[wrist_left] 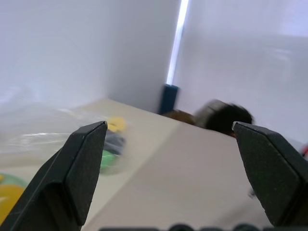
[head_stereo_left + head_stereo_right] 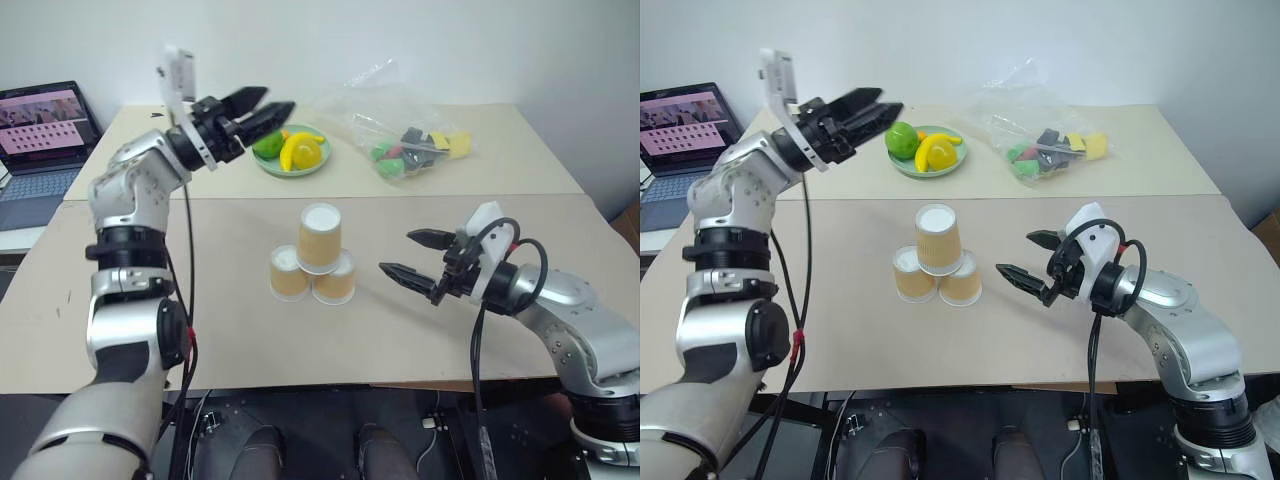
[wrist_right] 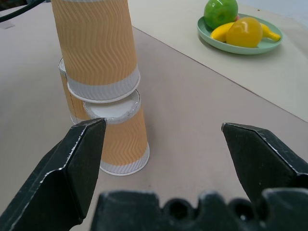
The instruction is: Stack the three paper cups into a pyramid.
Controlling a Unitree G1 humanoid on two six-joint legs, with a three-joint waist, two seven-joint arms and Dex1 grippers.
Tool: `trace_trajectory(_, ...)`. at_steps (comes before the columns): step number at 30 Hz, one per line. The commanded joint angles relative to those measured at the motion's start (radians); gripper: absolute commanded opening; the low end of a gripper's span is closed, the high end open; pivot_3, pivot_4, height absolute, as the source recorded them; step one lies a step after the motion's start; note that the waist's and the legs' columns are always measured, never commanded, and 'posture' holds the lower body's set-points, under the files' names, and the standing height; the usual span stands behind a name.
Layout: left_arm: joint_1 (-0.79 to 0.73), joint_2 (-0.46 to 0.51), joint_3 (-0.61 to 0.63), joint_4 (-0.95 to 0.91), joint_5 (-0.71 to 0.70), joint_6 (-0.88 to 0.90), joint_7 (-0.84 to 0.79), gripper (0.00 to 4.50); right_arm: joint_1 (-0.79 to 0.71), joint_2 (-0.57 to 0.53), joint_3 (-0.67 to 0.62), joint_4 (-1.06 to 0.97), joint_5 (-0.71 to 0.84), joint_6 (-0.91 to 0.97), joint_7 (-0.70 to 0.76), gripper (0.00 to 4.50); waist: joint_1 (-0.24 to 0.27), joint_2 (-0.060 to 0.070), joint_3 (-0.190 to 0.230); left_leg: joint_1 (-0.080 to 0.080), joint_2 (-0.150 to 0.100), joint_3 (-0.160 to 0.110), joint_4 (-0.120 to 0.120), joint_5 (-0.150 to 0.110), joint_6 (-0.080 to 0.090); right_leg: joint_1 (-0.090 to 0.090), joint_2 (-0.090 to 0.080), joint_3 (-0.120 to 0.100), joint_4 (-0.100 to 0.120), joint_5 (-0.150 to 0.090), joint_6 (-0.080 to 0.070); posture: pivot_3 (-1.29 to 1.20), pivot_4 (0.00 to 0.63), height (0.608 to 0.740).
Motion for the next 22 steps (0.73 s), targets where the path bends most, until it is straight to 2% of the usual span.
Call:
trace_trajectory(1,0.135,-0.006,0.138,-0.225,-0.019,0.007,0.294,4.45,-0.044,-0.021,-0.017,0.025,-0.014,-0.032,0.021,4.50,-0.001,0.000,0.000,0.000,0.000,0.000,0.001,0.000,0.000,0.000,0.000,0.000,0.001,0.000,0.000,0.00,0.150,0.740)
trace_trajectory(6,0.362,0.004,0.236,-0.346,0.046,-0.053,0.562,4.45,-0.110,0.002,0.012,0.179,-0.131,-0.063,-0.058,4.50,0.000,0.000,-0.001,0.001,0.000,0.000,0.001,0.000,0.000,0.000,0.000,0.001,0.004,0.000,0.000,0.00,0.150,0.740)
trace_trajectory(11,0.604,-0.053,0.287,-0.466,0.120,-0.141,0.753,4.45,-0.236,0.111,-0.009,0.466,-0.306,-0.120,-0.336,4.50,0.003,-0.002,-0.002,0.002,0.000,0.002,0.000,0.000,0.000,-0.001,-0.001,0.002,0.001,0.000,-0.001,0.00,0.150,0.740)
trace_trajectory(17,0.781,-0.131,0.330,-0.537,0.131,-0.223,0.877,4.45,-0.276,0.178,-0.046,0.652,-0.383,-0.188,-0.481,4.50,0.024,-0.003,-0.003,-0.002,-0.001,0.003,-0.001,0.000,-0.001,-0.005,-0.003,0.002,0.005,0.001,-0.001,0.00,0.150,0.740)
trace_trajectory(22,0.851,-0.140,0.326,-0.536,0.133,-0.282,0.915,4.45,-0.273,0.199,-0.067,0.728,-0.383,-0.223,-0.498,4.50,0.028,-0.003,-0.003,-0.001,-0.002,0.004,-0.001,0.000,-0.001,-0.004,-0.003,0.002,0.002,0.001,-0.001,0.00,0.150,0.740)
